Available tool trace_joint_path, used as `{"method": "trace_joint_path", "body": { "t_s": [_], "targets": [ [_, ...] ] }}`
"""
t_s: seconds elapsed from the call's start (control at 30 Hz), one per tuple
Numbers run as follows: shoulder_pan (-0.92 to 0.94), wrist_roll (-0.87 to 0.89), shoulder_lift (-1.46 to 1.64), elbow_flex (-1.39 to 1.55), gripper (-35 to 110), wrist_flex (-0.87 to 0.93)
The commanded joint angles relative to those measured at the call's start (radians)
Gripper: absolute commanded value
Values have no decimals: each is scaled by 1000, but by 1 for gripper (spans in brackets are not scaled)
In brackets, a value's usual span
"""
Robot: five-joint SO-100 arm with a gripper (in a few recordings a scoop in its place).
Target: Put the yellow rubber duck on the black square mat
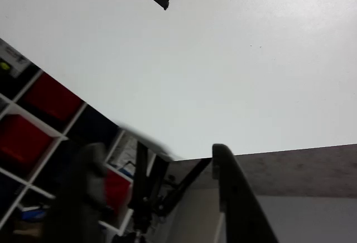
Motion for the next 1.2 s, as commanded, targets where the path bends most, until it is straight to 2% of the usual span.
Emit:
{"method": "trace_joint_path", "body": {
  "t_s": [0.0,0.27,0.53,0.87,1.03,1.17],
  "targets": [
    [5,15,84,15,13,28],
    [26,37,232,17,8,28],
    [245,87,250,14,8,26],
    [434,192,457,28,8,26],
    [515,233,565,204,8,9],
    [522,235,755,431,8,-132]
  ]
}}
